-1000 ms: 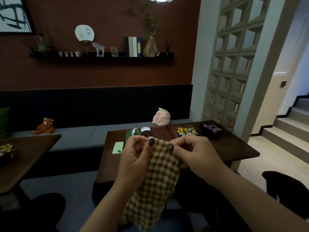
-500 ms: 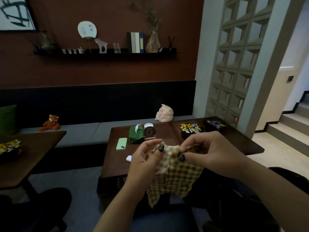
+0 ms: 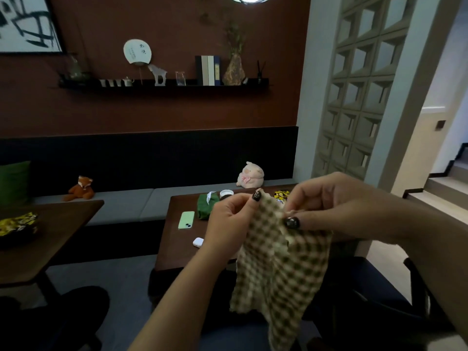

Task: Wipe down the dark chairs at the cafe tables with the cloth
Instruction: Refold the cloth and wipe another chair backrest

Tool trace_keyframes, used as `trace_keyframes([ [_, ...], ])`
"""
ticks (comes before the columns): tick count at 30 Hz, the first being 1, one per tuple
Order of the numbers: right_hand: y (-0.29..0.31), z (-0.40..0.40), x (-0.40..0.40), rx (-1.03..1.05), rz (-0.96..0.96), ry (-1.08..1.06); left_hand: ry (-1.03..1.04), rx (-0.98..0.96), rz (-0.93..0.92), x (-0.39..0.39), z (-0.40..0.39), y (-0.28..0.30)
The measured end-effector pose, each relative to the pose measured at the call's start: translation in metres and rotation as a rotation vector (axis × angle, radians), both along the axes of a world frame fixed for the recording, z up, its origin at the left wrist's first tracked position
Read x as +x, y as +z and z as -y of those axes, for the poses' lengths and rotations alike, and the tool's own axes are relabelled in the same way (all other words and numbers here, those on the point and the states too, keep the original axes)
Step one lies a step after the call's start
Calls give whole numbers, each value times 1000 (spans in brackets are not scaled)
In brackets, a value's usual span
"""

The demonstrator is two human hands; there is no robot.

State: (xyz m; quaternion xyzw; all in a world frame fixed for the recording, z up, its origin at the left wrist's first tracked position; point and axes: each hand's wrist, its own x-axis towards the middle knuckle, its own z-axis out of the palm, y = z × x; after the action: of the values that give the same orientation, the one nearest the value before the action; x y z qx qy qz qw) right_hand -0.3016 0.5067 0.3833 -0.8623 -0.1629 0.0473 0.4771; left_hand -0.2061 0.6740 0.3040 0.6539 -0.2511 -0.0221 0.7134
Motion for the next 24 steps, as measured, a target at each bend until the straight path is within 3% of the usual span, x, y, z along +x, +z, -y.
trace_keyframes([
  [4, -16, 3, 14, -486, 214, -192, -95, 31, -145, 5, -8, 9],
  [7, -15, -3, 11, -361, 170, -110, -194, 39, -192, 1, -7, 12],
  [10, -12, -6, 11, -460, 219, -124, -208, 25, -164, -4, -1, 8],
  [15, -15, -12, 14, -255, 321, -278, -237, -51, -191, -16, 7, 0],
  [19, -23, -15, 13, -163, 432, -420, -346, -200, -345, -23, 9, -2],
  [24, -28, -17, 12, -101, 551, -569, -424, -300, -382, -27, 10, -5],
])
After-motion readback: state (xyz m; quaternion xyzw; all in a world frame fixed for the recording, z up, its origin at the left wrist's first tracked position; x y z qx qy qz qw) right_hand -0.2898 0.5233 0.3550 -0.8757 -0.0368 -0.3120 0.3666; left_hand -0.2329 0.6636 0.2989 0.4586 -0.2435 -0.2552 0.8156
